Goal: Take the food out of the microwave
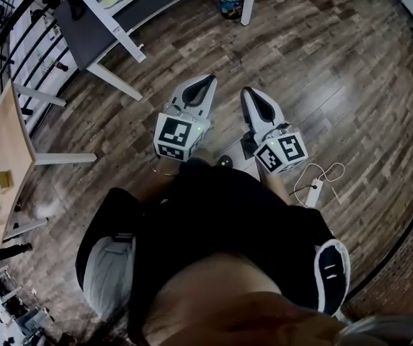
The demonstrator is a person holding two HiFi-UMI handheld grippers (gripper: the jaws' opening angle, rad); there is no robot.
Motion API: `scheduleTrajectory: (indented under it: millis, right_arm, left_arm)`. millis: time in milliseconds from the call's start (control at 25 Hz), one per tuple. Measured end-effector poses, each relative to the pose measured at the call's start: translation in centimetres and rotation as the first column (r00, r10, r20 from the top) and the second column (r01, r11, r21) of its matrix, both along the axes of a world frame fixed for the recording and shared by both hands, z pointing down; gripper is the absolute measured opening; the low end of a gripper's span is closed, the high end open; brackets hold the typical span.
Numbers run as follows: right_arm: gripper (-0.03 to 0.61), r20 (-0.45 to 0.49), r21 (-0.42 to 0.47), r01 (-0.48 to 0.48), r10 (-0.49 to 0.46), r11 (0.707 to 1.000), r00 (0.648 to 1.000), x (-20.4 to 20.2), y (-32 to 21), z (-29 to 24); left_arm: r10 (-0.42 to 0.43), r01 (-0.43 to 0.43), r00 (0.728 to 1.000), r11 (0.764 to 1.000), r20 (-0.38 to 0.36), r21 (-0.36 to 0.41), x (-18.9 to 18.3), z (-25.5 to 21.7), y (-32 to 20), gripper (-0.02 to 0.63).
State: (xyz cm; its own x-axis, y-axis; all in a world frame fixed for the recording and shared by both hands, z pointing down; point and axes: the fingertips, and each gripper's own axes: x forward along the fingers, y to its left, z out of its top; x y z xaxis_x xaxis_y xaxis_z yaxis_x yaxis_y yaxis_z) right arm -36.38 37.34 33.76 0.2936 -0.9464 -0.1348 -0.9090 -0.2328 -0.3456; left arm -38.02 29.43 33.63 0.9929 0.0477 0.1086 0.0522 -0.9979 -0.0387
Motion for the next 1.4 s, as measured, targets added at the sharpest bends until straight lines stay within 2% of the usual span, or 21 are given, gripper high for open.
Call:
scheduleTrajectory:
  millis: [320,600,840,1040,1200,1400]
  right_arm:
    - [-0.002,0.015,0.001,0.019,-0.019,1.0,1.0,0.8,-0.7,0.7]
    - [-0.002,-0.003,-0.01,0.01,-0.01,1.0,1.0,3.3,-2.0,0.5]
    - [-0.002,-0.016,-0.005,0.048,-0.048,0.999,0.999,5.3,-3.7,-0.1]
    - [-0.002,0.002,-0.008,0.096,-0.096,0.995,0.995,6.3,-6.2,0.8]
    - [-0.002,0.002,0.002,0.126,-0.126,0.992,0.992,7.2,-8.2,0.8]
    - [-0.002,-0.018,-0.012,0.144,-0.145,0.989,0.989,8.9,-9.5,0.8]
  left_arm:
    - [-0.017,0.017,1.0,1.0,0.023,-0.001,0.7,0.9,-0.8,0.008]
    - [-0.017,0.017,1.0,1.0,0.0,-0.025,3.2,1.2,-2.1,0.008]
    - [-0.04,0.039,0.999,0.999,-0.017,-0.019,5.4,0.6,-3.5,0.008]
    - [-0.094,0.094,0.996,0.996,0.005,-0.012,5.5,1.7,-5.9,0.008]
    - [-0.135,0.135,0.991,0.99,0.012,-0.041,6.4,2.3,-8.3,0.008]
    - [-0.129,0.129,0.992,0.992,-0.006,-0.012,9.1,2.2,-9.3,0.008]
